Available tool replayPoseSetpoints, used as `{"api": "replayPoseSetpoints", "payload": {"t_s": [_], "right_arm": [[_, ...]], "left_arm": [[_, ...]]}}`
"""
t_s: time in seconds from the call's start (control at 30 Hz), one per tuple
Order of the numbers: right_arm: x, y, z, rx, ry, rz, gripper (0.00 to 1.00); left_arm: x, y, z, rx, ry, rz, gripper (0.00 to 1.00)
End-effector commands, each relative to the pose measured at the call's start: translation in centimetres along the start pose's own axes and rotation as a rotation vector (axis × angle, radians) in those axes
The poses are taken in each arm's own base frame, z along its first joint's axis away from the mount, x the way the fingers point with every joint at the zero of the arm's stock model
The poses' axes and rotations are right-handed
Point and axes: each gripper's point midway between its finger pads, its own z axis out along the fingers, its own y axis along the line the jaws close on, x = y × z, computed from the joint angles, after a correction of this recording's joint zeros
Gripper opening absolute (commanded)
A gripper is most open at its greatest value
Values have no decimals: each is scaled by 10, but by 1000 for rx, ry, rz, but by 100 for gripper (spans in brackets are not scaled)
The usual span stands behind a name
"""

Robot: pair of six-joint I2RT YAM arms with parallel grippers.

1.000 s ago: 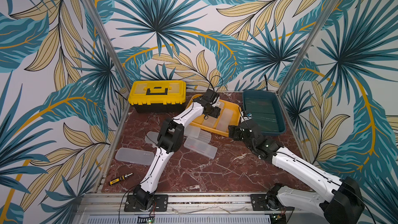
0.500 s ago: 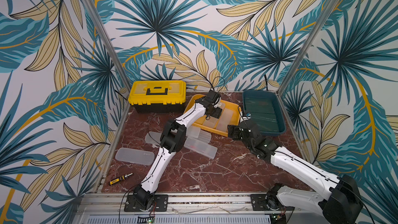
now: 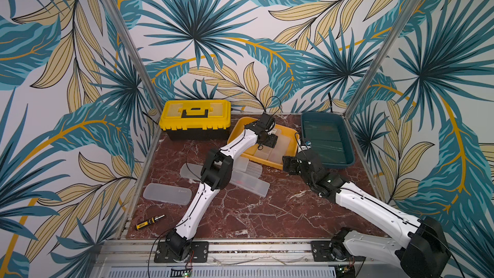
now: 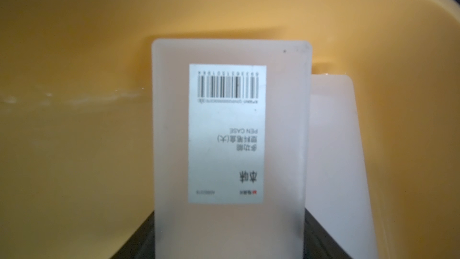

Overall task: Place the pencil cases by color into the storage box
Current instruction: Place the pencil case at the storage box.

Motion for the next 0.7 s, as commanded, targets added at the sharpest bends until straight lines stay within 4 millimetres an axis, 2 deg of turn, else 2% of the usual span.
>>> {"api": "replayPoseSetpoints", "payload": {"t_s": [0.0,0.43,0.67], "right_arm": [[5,-4,-1,5,-2,-8,86],[7,-8,-5,5,-9,-9,86],[5,-8,-5,4,-14,-10,86]], "left_arm": [[-2,2,8,-12,-12,-4,71],[-3,0,8,8,-10,-6,76],[-17,-13,-9,63,-41,-17,84]]}}
